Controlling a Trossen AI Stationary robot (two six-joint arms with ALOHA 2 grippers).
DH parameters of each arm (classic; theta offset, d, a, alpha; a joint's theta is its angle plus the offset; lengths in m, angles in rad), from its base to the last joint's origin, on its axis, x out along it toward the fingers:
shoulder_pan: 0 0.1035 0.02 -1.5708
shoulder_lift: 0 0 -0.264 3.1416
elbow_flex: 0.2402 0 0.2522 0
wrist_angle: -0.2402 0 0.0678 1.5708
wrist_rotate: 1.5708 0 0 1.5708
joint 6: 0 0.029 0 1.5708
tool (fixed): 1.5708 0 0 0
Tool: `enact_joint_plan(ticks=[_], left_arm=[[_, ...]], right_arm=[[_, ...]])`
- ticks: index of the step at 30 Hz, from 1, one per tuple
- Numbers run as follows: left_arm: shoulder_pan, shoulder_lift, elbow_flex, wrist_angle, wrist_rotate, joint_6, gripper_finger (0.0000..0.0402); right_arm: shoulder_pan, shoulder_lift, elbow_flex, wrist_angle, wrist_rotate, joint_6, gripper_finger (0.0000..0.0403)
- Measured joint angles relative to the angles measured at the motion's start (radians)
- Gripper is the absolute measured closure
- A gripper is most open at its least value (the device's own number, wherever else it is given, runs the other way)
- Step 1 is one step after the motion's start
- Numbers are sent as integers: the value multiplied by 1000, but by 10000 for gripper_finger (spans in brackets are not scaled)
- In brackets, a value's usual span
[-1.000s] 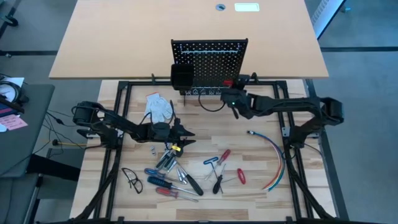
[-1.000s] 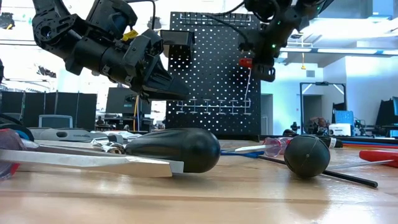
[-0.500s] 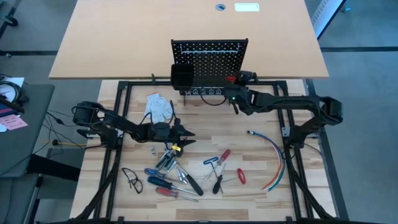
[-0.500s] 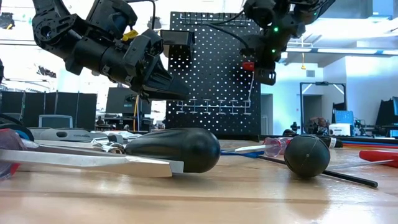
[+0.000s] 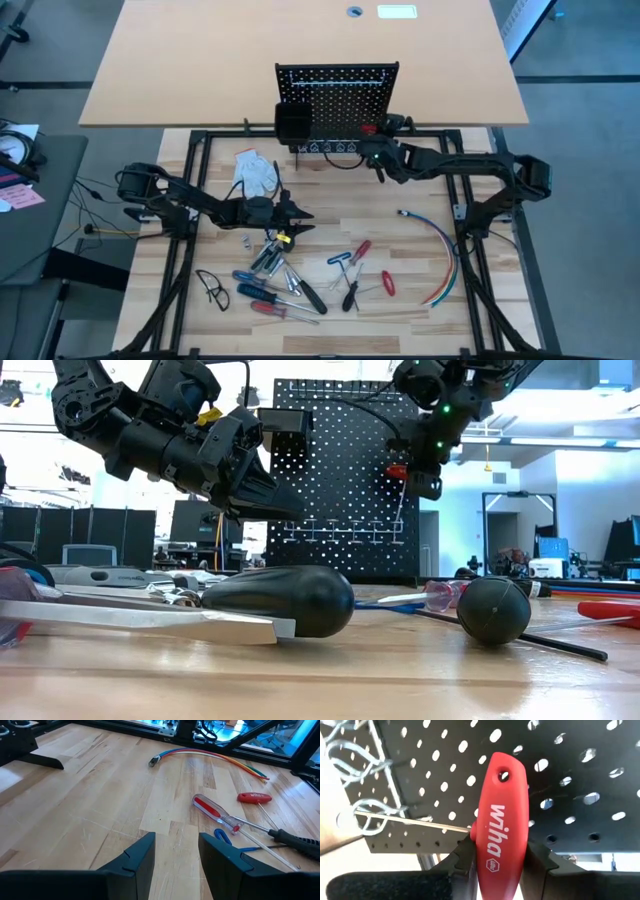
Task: Hang tools onto peg board
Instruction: Hang the red allen wrench on the pegboard
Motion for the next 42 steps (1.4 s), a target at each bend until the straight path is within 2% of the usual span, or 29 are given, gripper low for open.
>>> enact_joint_plan(ticks=[9,15,21,25,30,35,42], left_arm=[[0,0,0,0,0,0,257],[0,0,0,0,0,0,257],[0,0,0,0,0,0,257],[0,0,0,0,0,0,257],[0,0,0,0,0,0,257],[0,0,0,0,0,6,257],[0,0,0,-1,0,7,257]], right_arm=[[0,0,-88,70,2,0,302],[-6,0,-118,183,7,-83,298],[-12,0,-119,189,2,-93,290],[-17,0,-119,186,-44,-96,288],[-33,0,-119,183,-124,-179,284],[-32,0,-119,184,-136,-214,240],[10,0,-119,184,-77,-206,165]])
